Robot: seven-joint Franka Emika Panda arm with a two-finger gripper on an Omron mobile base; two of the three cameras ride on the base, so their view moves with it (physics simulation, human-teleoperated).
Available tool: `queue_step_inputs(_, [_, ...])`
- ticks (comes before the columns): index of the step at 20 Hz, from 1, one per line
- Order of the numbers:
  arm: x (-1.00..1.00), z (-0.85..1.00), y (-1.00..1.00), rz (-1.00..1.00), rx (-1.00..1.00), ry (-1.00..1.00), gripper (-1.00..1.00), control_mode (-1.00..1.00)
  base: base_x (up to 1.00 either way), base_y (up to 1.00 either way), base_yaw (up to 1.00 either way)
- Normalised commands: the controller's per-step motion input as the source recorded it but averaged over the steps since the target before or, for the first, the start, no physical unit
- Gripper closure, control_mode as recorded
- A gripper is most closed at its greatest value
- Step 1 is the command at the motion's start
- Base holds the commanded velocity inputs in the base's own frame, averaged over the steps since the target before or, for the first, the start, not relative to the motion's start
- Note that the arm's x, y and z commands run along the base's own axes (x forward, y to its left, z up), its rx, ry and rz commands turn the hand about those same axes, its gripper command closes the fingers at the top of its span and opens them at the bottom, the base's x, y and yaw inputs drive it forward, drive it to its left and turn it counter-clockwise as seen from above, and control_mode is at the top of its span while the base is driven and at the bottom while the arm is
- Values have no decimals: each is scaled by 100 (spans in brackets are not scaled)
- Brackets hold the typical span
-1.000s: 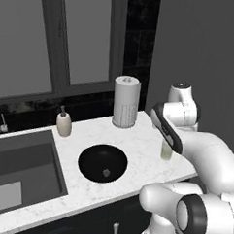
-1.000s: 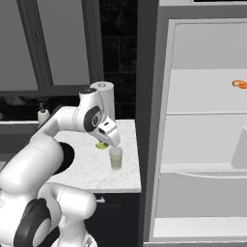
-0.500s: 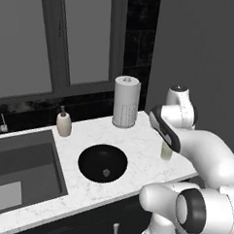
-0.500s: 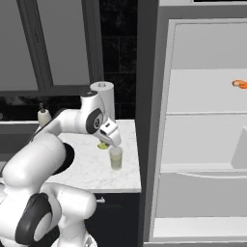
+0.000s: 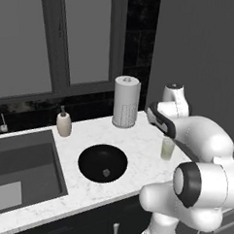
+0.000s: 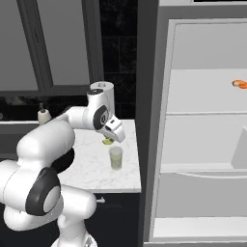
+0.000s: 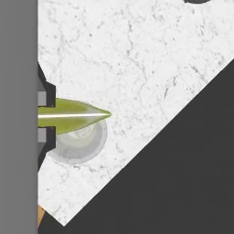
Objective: Grab a lemon wedge from the fridge and one ice cube from the ice bowl, and put them in the glass of lemonade.
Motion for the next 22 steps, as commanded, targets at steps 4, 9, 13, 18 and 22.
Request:
queue_step_inputs(4, [1, -29, -33, 0, 3, 0, 100, -100, 0, 0, 0])
queue_step_inputs(9, [0, -7, -21, 0, 0, 0, 100, -100, 0, 0, 0])
queue_step_inputs(13, [-5, 0, 1, 0, 0, -2, 100, -100, 0, 0, 0])
queue_step_inputs(18, [-2, -4, 0, 0, 0, -5, 100, -100, 0, 0, 0])
queue_step_inputs(22, [0, 0, 0, 0, 0, 0, 100, -100, 0, 0, 0])
